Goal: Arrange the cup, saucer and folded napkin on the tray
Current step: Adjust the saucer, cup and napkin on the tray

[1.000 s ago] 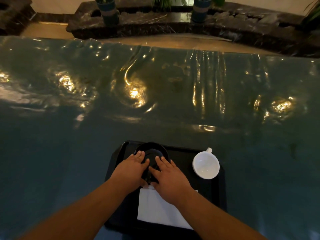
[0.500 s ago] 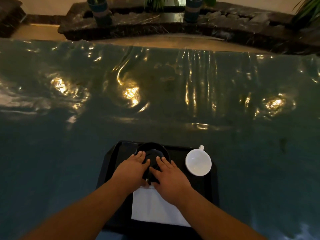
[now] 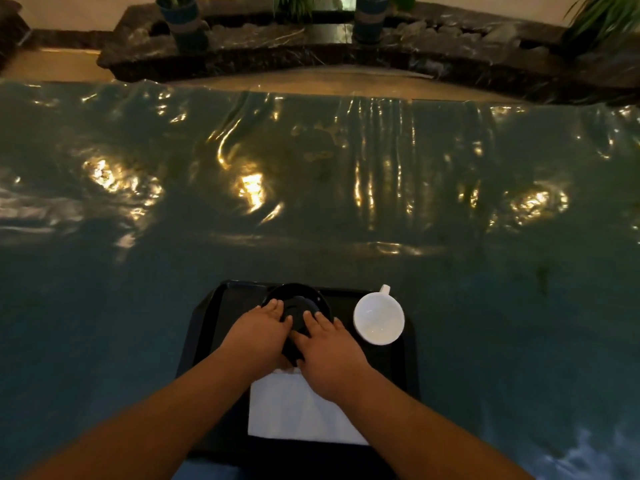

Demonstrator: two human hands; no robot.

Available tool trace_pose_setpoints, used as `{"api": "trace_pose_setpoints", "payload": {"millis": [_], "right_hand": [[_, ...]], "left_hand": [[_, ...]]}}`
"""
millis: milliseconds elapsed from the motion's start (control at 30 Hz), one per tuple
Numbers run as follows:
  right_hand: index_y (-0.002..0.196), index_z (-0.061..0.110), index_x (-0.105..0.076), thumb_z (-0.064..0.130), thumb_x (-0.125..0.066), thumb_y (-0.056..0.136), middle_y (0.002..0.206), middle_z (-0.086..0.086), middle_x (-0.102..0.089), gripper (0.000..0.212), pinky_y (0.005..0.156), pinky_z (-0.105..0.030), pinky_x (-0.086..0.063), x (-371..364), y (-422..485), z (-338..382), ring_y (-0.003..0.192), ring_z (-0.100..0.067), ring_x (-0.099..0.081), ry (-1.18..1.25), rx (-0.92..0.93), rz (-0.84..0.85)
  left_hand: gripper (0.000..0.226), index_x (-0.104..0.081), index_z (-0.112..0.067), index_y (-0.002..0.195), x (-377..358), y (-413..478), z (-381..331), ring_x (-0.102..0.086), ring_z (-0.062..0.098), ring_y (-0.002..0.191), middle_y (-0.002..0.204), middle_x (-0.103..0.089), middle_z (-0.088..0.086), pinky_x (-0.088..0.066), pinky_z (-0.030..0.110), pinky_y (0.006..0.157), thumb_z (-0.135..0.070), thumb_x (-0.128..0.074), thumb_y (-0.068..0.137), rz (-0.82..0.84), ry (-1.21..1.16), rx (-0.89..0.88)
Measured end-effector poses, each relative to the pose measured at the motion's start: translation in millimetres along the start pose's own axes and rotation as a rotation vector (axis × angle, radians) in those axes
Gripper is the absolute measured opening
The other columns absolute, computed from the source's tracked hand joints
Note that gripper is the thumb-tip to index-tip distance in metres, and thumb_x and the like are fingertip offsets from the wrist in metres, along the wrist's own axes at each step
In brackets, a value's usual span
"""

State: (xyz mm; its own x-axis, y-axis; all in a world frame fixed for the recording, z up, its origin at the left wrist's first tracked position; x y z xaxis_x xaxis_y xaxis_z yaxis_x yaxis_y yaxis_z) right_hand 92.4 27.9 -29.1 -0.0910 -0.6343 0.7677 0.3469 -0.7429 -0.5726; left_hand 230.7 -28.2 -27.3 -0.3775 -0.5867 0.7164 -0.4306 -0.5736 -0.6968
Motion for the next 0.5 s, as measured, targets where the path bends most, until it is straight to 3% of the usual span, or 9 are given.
{"api": "trace_pose_setpoints", "payload": {"millis": [67,133,167,233,300,367,500], "right_hand": [[0.151,0.022,-0.042,0.032,-0.049,0.105,0.158,-0.013,-0.043,0.048,0.118,-0.053,-0.035,17,-9,-5,0.146,-0.036,-0.038,0.068,-0.009,-0.128],[0.121,0.019,-0.06,0.022,-0.048,0.101,0.122,-0.008,-0.064,0.023,0.087,-0.046,-0.055,31,-30,-24,0.112,-0.031,-0.063,0.138,-0.063,-0.342],[0.112,0.02,-0.061,0.02,-0.047,0.099,0.109,-0.006,-0.065,0.019,0.076,-0.043,-0.055,33,-42,-41,0.099,-0.029,-0.065,0.208,-0.148,-0.428],[0.115,0.023,-0.059,0.025,-0.05,0.097,0.099,-0.002,-0.067,0.02,0.069,-0.037,-0.049,32,-66,-83,0.088,-0.027,-0.065,0.482,-0.438,-0.526],[0.128,0.025,-0.049,0.039,-0.054,0.098,0.1,-0.002,-0.069,0.033,0.069,-0.037,-0.048,22,-83,-120,0.088,-0.027,-0.065,0.686,-0.655,-0.534],[0.133,0.022,-0.046,0.047,-0.055,0.099,0.104,-0.002,-0.068,0.043,0.071,-0.038,-0.05,11,-86,-139,0.09,-0.024,-0.066,0.728,-0.711,-0.427],[0.107,0.024,-0.058,0.042,-0.053,0.102,0.082,-0.002,-0.073,0.02,0.059,-0.039,-0.061,0,-77,-145,0.064,-0.016,-0.067,0.934,-0.673,-0.339]], "left_hand": [[0.083,-0.051,-0.024,0.146,12,0,-3,-0.035,0.027,0.146,0.159,-0.04,0.008,-0.032,0.044,0.119,-0.071,-0.063,0.078,-0.078,-0.048,0.032],[0.058,-0.066,-0.03,0.121,26,4,-11,-0.055,0.024,0.121,0.128,-0.063,0.0,-0.05,0.041,0.098,-0.068,-0.06,0.079,-0.241,-0.147,0.067],[0.047,-0.069,-0.03,0.113,34,7,-16,-0.059,0.022,0.11,0.115,-0.066,-0.001,-0.053,0.04,0.088,-0.065,-0.059,0.083,-0.328,-0.249,0.094],[0.038,-0.069,-0.029,0.11,48,14,-36,-0.064,0.021,0.098,0.104,-0.069,-0.002,-0.054,0.038,0.08,-0.059,-0.055,0.092,-0.397,-0.456,0.124],[0.04,-0.066,-0.027,0.116,56,27,-59,-0.065,0.021,0.099,0.107,-0.072,-0.002,-0.053,0.037,0.08,-0.058,-0.052,0.096,-0.34,-0.579,0.119],[0.042,-0.065,-0.026,0.12,58,40,-76,-0.064,0.023,0.101,0.11,-0.072,-0.001,-0.049,0.036,0.078,-0.058,-0.048,0.098,-0.266,-0.636,0.109],[0.033,-0.068,-0.025,0.107,59,56,-89,-0.061,0.02,0.089,0.098,-0.069,-0.002,-0.045,0.035,0.071,-0.051,-0.048,0.1,-0.223,-0.609,0.091]]}}
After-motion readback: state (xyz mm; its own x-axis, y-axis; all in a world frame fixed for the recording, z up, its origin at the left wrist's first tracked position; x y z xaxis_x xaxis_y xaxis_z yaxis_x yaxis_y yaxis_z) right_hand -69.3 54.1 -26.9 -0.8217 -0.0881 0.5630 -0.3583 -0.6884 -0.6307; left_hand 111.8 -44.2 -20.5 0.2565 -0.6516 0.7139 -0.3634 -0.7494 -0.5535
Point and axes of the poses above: each hand's wrist, its own y-axis towards the middle knuckle, its own x-axis out of the back of the hand, z = x × y, the point moved 2 cm from there along y, towards the middle knuckle
